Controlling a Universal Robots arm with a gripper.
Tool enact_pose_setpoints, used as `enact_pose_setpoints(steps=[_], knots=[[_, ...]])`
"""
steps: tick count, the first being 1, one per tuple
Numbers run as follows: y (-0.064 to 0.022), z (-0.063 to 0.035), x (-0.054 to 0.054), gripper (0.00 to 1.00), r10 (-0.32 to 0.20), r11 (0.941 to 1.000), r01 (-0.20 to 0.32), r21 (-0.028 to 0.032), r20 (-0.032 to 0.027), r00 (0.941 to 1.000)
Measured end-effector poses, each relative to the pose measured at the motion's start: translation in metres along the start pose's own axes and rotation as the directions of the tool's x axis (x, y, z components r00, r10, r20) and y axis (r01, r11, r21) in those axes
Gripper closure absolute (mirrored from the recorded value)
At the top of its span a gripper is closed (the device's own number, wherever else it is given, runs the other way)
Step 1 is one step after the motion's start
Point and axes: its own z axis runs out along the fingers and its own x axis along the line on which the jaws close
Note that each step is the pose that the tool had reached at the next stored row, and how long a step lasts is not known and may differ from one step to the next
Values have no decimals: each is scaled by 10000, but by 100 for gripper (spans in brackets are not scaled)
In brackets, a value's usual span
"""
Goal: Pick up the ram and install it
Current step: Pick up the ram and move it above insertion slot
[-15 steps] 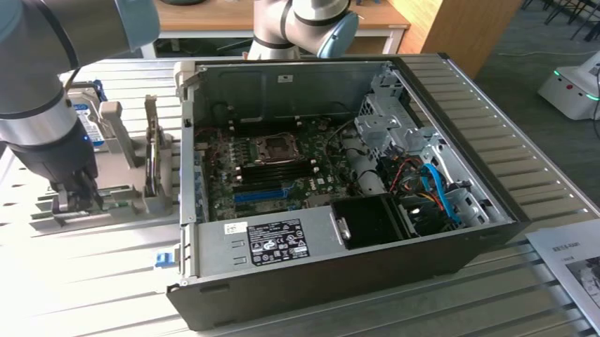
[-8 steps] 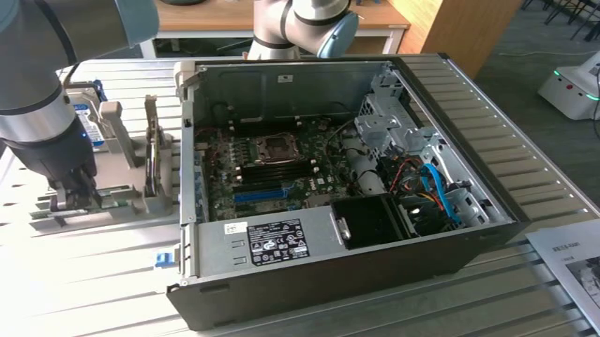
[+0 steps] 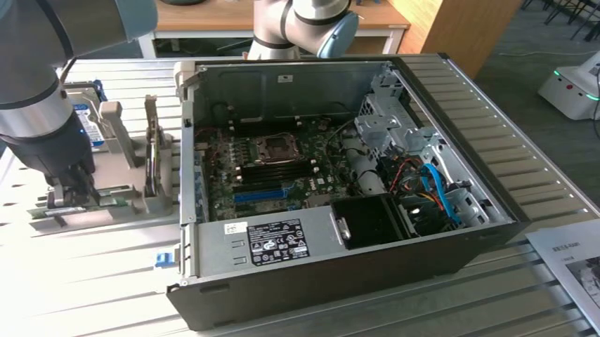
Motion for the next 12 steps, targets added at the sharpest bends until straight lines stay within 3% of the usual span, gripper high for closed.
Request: enact_pose_setpoints(steps=[12], knots=[[5,-116,-4,88,-1,10000,1,0,-1,10000]])
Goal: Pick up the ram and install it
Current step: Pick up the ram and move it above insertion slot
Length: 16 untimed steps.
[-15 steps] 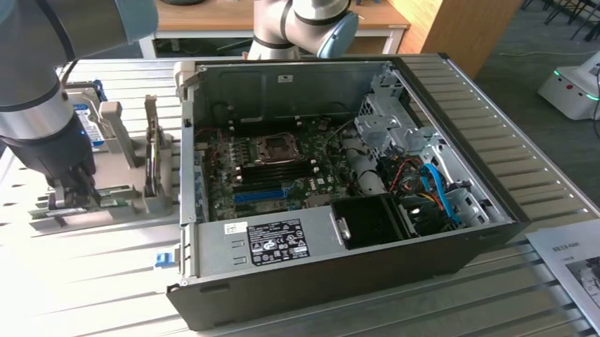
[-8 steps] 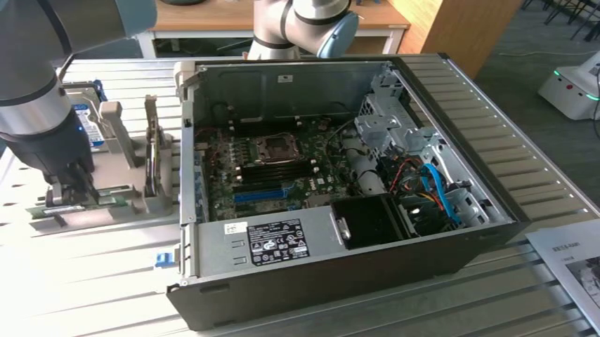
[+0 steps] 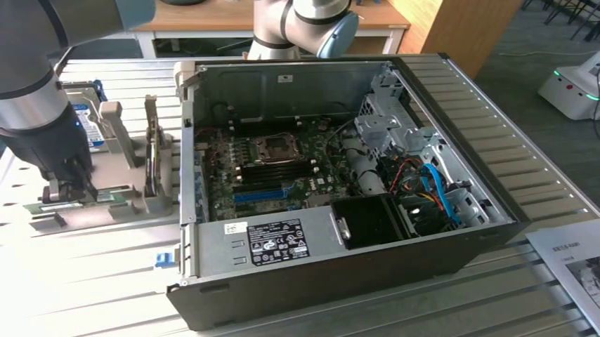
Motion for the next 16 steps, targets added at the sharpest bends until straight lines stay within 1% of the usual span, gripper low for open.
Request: enact_pose_setpoints(steps=[6,16], knots=[[2,-43,-2,88,0,10000,0,0,1,10000],[7,-182,-7,88,0,10000,0,1,0,10000]])
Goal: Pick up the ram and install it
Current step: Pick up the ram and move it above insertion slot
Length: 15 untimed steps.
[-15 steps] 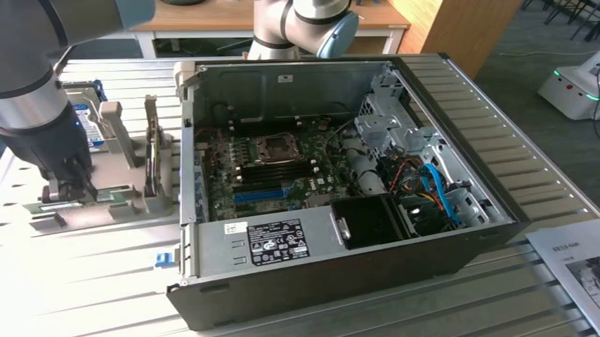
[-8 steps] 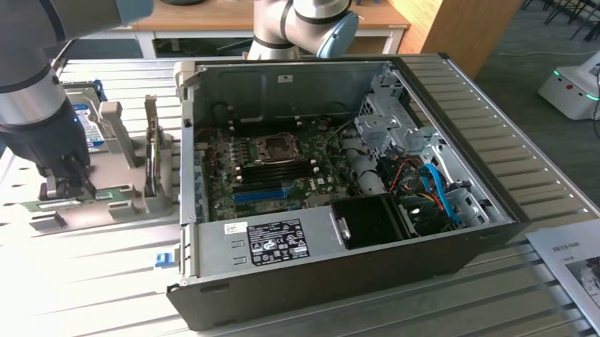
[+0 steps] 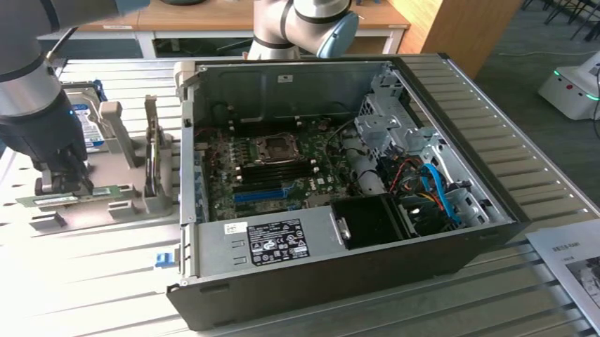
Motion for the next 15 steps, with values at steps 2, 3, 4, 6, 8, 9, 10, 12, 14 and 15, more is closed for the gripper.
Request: enact_pose_setpoints(steps=[2,3,4,6,8,9,10,12,14,15], knots=[[1,-27,-1,88,0,10000,0,-1,0,10000],[2,-40,-1,88,0,10000,0,0,0,10000],[2,-53,-2,88,0,10000,0,0,0,10000],[3,-81,-3,88,0,10000,0,0,0,10000],[4,-109,-4,88,0,10000,0,0,0,10000],[5,-124,-5,88,0,10000,0,-1,0,10000],[6,-139,-5,88,0,10000,0,-1,0,10000],[7,-168,-6,88,0,10000,0,0,0,10000],[8,-197,-7,88,0,10000,0,-1,0,10000],[9,-210,-8,88,0,10000,0,0,0,10000]])
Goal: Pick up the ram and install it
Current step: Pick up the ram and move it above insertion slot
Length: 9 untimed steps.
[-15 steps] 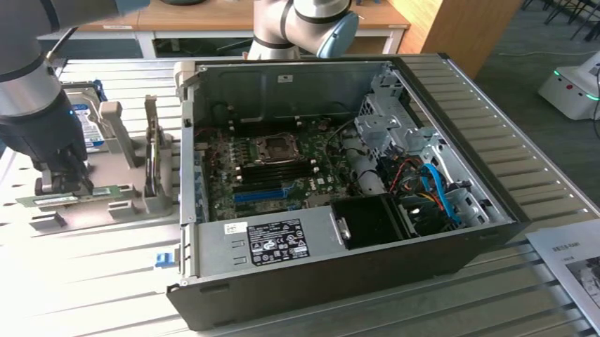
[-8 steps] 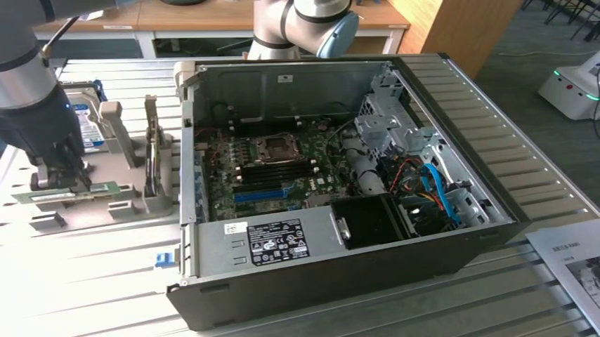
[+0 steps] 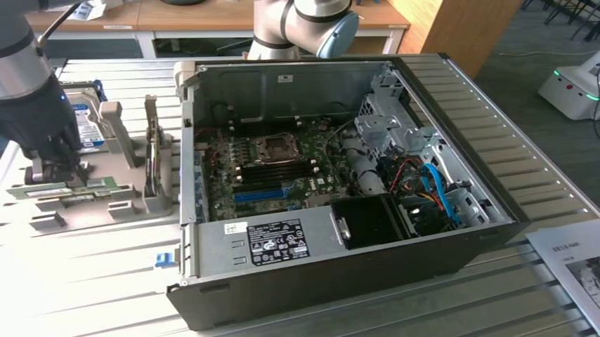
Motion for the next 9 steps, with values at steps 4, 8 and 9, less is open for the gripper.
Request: enact_pose_setpoints(steps=[4,8,9], knots=[[2,-51,-2,88,0,10000,0,-1,0,10000],[5,-106,-4,88,0,10000,0,-1,0,10000],[5,-120,-5,88,0,10000,0,0,1,10000]])
